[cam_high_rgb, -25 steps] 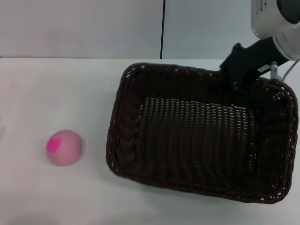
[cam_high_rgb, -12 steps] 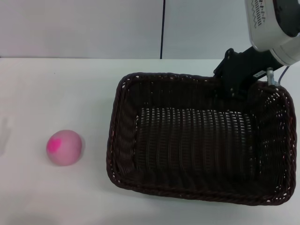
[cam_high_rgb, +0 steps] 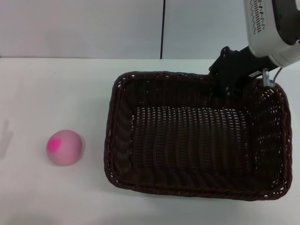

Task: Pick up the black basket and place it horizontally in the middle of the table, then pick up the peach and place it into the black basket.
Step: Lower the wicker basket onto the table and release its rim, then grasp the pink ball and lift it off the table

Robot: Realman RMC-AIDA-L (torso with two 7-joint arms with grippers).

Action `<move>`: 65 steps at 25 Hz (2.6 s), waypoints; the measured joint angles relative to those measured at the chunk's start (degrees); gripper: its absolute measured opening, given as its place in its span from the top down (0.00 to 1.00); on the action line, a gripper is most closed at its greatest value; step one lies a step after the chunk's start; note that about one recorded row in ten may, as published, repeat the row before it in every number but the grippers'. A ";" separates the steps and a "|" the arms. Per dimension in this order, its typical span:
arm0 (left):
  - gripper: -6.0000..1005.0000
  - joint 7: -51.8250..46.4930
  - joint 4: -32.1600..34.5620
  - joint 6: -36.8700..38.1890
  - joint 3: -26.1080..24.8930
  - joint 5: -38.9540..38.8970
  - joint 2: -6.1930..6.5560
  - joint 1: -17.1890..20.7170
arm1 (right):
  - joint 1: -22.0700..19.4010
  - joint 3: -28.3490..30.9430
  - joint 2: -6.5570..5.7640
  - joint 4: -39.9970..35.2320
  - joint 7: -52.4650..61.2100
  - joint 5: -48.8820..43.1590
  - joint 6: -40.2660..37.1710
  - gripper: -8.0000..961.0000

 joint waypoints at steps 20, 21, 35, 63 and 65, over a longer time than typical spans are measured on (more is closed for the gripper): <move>0.17 -1.49 0.12 0.23 2.18 0.00 0.36 0.25 | -3.62 -3.51 0.14 -5.08 0.58 3.95 2.94 0.34; 0.17 -2.42 0.64 0.46 2.84 0.04 0.47 0.07 | -4.82 -3.44 0.13 -7.19 0.94 4.93 2.95 0.32; 0.17 -24.26 33.69 8.84 37.05 0.15 1.61 -7.31 | -38.50 -0.75 0.55 -12.37 -7.93 60.95 15.94 0.18; 0.17 -24.01 26.52 -4.57 53.11 0.03 0.26 -12.36 | -40.33 13.01 -0.37 36.75 -30.01 89.16 -7.68 0.18; 0.17 -23.90 26.35 -4.78 53.17 -0.17 0.26 -12.59 | -40.34 13.01 -0.34 37.38 -30.29 89.14 -7.64 0.18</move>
